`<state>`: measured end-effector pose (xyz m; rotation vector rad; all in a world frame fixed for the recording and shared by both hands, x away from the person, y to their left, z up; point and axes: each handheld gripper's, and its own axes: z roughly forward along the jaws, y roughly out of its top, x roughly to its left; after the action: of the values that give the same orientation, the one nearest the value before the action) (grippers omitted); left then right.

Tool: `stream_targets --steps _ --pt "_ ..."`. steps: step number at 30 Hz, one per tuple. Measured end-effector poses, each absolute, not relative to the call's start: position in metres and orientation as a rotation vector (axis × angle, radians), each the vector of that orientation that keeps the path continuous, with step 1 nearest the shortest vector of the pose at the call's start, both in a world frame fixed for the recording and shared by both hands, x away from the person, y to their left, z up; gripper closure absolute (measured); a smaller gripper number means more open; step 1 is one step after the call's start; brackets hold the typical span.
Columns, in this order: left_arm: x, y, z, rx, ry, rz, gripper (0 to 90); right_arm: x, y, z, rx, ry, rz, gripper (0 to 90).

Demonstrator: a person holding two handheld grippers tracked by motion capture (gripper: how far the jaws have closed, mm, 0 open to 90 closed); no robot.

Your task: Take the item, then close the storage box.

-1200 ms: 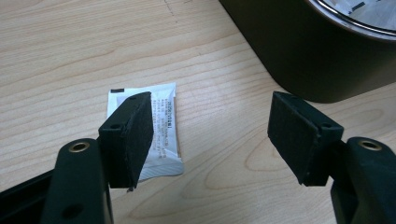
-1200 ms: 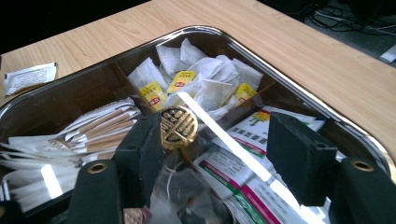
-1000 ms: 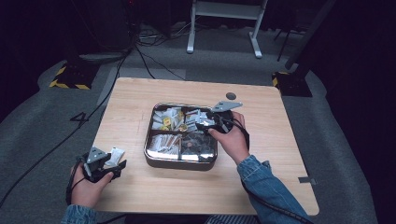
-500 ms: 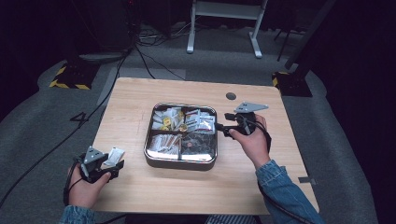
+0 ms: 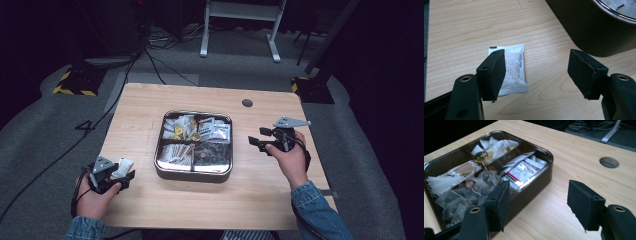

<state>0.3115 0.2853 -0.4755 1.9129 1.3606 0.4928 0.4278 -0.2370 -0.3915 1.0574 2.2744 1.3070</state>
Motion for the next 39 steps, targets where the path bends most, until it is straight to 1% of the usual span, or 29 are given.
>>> stream_targets --steps 2,7,8,14,28,39 --pt "0.315 0.282 -0.477 1.919 1.351 0.488 31.5 0.424 -0.251 -0.394 1.082 2.255 1.3 35.8" --pt "0.318 0.279 -0.478 1.918 1.342 0.481 31.5 0.419 -0.268 -0.4 1.139 2.236 1.283 35.7" --pt "0.319 0.279 -0.477 1.924 1.34 0.479 31.5 0.416 -0.277 -0.405 1.164 2.23 1.268 35.6" --pt "0.316 0.28 -0.477 1.922 1.347 0.482 31.5 0.407 -0.297 -0.42 1.22 2.221 1.231 35.1" --pt "0.314 0.28 -0.479 1.934 1.35 0.475 31.5 0.392 -0.323 -0.452 1.292 2.243 1.146 34.0" --pt "0.315 0.28 -0.48 1.95 1.353 0.456 30.5 0.383 -0.332 -0.472 1.294 2.268 1.069 31.6"
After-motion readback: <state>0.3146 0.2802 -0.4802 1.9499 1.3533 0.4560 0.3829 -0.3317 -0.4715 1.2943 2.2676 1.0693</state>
